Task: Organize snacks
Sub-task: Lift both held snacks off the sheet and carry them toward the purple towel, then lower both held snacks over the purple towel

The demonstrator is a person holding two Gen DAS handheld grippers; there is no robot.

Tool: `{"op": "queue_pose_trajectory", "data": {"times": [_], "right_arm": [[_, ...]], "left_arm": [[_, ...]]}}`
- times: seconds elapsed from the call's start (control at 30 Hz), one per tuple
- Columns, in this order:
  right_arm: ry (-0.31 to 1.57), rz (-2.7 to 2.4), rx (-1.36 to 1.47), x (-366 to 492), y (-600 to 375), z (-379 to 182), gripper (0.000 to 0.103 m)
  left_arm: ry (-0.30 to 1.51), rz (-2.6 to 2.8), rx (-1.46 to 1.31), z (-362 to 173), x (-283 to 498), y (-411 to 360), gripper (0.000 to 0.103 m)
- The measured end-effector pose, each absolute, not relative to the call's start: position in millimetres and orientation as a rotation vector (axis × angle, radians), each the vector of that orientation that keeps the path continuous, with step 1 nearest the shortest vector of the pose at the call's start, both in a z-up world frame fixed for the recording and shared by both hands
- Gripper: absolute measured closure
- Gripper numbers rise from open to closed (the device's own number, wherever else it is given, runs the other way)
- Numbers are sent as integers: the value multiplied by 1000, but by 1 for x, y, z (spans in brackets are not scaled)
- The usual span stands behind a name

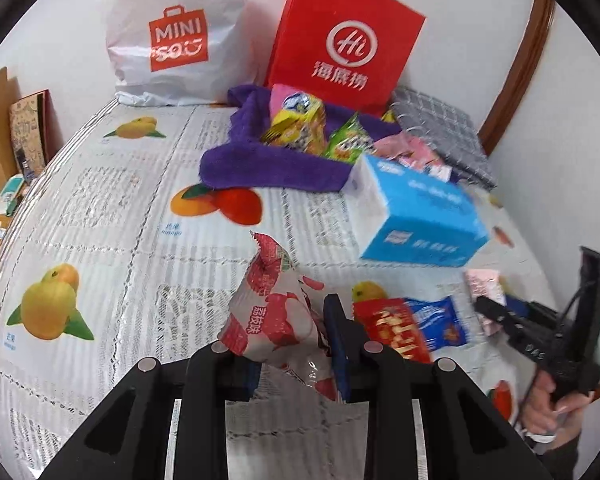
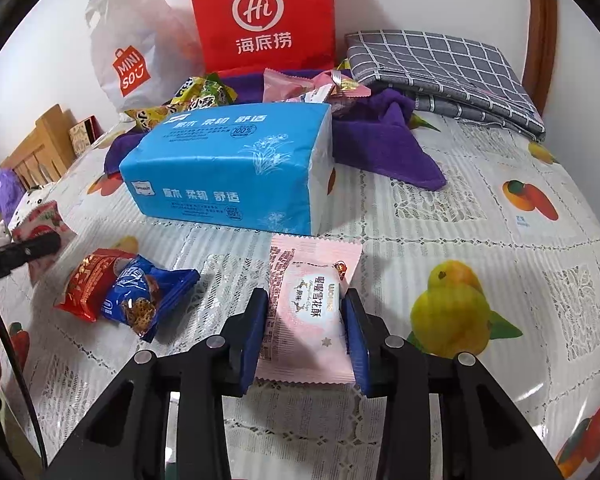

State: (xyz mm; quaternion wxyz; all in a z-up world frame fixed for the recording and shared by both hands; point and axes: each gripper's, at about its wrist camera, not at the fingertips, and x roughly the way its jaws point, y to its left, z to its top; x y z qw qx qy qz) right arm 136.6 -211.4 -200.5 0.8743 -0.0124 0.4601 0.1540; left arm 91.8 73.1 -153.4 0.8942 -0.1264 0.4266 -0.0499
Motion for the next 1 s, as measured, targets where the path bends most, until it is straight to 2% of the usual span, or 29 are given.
{"op": "queue_pose_trajectory", "data": {"times": [0.6, 1.0], "right_arm": [[858, 367, -35, 158, -209, -120, 67], [829, 406, -54, 205, -187, -78, 67]], "left_arm": [[825, -199, -267, -92, 135, 52, 77], [793, -211, -244, -44, 185, 35, 77]]}}
